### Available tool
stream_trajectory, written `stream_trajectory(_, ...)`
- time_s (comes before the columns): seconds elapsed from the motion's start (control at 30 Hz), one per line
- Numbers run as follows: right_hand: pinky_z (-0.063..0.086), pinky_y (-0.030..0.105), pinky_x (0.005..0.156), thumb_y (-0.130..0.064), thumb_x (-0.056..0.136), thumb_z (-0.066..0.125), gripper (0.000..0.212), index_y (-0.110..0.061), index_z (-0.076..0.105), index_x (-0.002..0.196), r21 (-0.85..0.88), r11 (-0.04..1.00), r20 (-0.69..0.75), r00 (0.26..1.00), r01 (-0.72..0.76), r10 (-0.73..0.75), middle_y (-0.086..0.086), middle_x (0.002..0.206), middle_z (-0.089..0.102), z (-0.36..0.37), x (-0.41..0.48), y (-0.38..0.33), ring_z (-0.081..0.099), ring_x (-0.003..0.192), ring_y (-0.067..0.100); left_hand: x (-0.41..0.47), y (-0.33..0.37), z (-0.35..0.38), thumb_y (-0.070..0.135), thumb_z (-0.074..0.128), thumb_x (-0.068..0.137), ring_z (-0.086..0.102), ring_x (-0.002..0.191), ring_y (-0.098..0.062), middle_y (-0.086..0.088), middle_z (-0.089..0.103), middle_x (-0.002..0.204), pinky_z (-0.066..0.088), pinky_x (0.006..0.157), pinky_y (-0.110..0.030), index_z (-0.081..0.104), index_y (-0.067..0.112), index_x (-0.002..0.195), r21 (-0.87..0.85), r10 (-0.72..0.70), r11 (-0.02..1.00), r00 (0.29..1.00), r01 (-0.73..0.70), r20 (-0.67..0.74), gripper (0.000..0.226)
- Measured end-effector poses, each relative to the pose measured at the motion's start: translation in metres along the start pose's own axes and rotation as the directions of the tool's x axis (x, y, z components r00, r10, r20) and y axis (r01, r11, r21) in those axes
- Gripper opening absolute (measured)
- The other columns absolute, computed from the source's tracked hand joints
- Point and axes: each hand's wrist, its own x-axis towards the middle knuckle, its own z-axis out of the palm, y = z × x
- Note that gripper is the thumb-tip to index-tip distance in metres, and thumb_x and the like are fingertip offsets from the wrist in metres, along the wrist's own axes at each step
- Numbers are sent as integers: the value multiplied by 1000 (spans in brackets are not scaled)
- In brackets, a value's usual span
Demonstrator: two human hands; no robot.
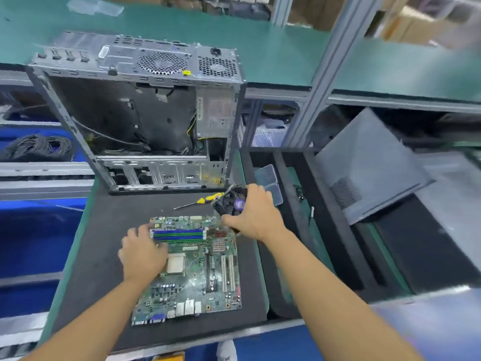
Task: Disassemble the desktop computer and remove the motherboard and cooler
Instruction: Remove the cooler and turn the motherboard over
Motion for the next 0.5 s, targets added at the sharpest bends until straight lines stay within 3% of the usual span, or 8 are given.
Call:
stream_trajectory(0.07, 46, 39, 72, -59, 67, 72, 70, -15, 40, 112, 11, 990, -33, 990, -138, 138, 1, 110, 41, -7, -2, 27, 41, 112, 26, -3, 32, 3, 15, 66, 85, 50, 104, -24, -3, 58, 115, 41, 91, -46, 63, 20, 113, -78, 266, 960, 963, -269, -49, 29)
stream_trajectory(0.13, 44, 38, 74, -56, 70, 72, 71, -12, 41, 115, 29, 969, -49, 968, -246, 247, 3, 113, 42, -12, -2, 53, 41, 115, 28, -8, 69, 11, 9, 62, 89, 51, 98, -17, 2, 59, 106, 44, 89, -40, 64, 19, 104, -206, 425, 885, 905, -417, -6, 19)
stream_trajectory(0.23, 44, 38, 75, -55, 70, 74, 75, -9, 42, 120, 83, 922, -61, 921, -379, 384, 7, 119, 45, -14, -4, 91, 43, 116, 29, -14, 117, 28, 7, 56, 94, 57, 80, -8, 7, 58, 95, 44, 71, -28, 60, 24, 96, -395, 485, 819, 869, -416, 92, 18)
stream_trajectory(0.37, 39, 37, 75, -56, 72, 73, 78, -8, 42, 125, 107, 858, -94, 854, -503, 512, 7, 124, 46, -21, -10, 144, 42, 119, 29, -19, 155, 60, 14, 54, 96, 55, 68, -6, 9, 59, 81, 41, 55, -18, 54, 35, 88, -456, 551, 793, 795, -405, 252, 23)
stream_trajectory(0.5, 43, 40, 80, -53, 73, 75, 82, -8, 40, 132, 112, 806, -129, 796, -581, 592, 9, 130, 44, -37, -15, 197, 38, 123, 30, -28, 179, 88, 15, 53, 97, 57, 66, -16, 2, 60, 77, 47, 60, -33, 53, 38, 87, -453, 577, 795, 734, -403, 360, 25)
